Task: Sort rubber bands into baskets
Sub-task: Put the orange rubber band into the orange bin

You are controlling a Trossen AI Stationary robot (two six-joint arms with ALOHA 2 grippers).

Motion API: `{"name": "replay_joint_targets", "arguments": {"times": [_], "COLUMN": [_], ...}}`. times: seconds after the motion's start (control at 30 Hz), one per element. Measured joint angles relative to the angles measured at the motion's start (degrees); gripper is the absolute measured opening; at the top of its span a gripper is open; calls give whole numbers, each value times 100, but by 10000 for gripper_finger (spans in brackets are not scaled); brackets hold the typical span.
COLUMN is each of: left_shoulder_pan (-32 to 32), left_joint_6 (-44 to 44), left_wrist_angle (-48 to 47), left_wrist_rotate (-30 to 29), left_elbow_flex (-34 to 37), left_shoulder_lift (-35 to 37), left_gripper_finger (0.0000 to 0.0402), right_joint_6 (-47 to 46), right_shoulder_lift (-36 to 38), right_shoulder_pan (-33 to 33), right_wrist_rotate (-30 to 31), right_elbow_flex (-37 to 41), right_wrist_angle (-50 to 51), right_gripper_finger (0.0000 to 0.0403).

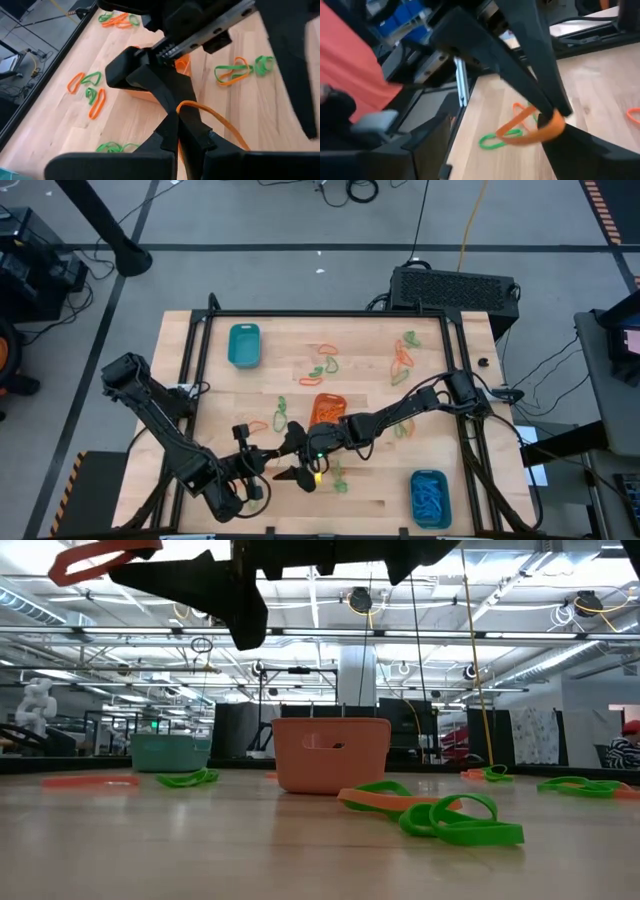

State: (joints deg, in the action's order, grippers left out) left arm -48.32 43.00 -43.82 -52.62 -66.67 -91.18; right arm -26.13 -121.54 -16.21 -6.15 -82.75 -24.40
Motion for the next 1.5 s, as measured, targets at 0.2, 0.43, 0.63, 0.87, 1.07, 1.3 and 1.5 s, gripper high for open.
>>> {"name": "replay_joint_targets", "arguments": {"times": [0.2, 0.43, 0.63, 0.87, 1.07, 1.3, 1.5], "left_shoulder_pan": [70, 68, 68, 68, 68, 63, 72], "left_joint_6": [0, 4, 7, -200, -138, 165, 1631], "left_wrist_angle": [1, 1, 1, -48, -396, -1378, -2316], "left_wrist_rotate": [-7, -7, 55, 650, 726, 515, 380], "left_elbow_flex": [2, 2, 2, 2, 2, 220, 1294], "left_shoulder_lift": [0, 0, 0, 0, 0, 10, 484], "left_gripper_finger": [13, 13, 13, 45, 135, 200, 203], "right_joint_6": [-121, -302, 34, 41, 289, 344, 178], "right_shoulder_lift": [0, 2, 0, 43, 478, 1079, 1279], "right_shoulder_pan": [0, 71, 87, 110, 164, 230, 610], "right_wrist_rotate": [21, 183, 194, 166, 205, 838, 1499], "right_elbow_flex": [-1, -1, -1, -1, 1, 1, 1], "right_wrist_angle": [-11, 148, 273, 751, 2273, 4527, 6343], "right_gripper_finger": [283, 170, 14, 3, 1, 1, 0]}}
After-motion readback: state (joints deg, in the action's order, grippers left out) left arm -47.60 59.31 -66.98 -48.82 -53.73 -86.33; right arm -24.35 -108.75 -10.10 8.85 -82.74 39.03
